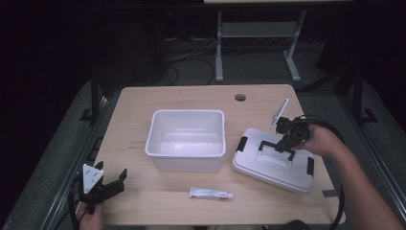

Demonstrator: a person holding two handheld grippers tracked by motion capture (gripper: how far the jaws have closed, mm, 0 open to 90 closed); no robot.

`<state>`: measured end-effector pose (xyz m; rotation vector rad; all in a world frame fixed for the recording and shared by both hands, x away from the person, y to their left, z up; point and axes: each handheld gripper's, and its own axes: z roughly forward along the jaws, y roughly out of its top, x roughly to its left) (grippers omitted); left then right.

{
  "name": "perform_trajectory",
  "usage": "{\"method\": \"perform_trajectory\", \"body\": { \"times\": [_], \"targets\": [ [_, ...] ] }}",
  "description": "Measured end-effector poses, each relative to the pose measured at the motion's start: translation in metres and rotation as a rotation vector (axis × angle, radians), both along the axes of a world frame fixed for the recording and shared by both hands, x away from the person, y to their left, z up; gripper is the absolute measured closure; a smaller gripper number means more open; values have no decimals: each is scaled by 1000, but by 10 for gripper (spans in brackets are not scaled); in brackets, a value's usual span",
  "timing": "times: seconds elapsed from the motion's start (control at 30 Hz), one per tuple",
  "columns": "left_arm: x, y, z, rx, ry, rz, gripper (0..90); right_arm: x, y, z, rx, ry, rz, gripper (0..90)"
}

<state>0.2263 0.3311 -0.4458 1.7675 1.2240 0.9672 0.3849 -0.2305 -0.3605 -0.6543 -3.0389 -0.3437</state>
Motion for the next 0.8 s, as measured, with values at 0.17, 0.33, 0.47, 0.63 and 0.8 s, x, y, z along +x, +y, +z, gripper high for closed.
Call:
{"method": "perform_trajectory", "body": {
  "times": [0.17,0.33,0.47,0.63,0.8],
  "targets": [
    [0,0,0,-1,-1,2,150,2,3,-11,6,4,-1,842],
    [0,0,0,0,-1,1,150,3,5,-20,-3,11,-3,842],
    [0,0,0,-1,-1,2,150,3,6,-27,-5,20,-1,842],
    [0,0,0,-2,-1,2,150,3,6,-30,5,18,-8,842],
    [0,0,0,-1,-1,0,150,1,7,-30,-3,13,-12,839]
  ]
}}
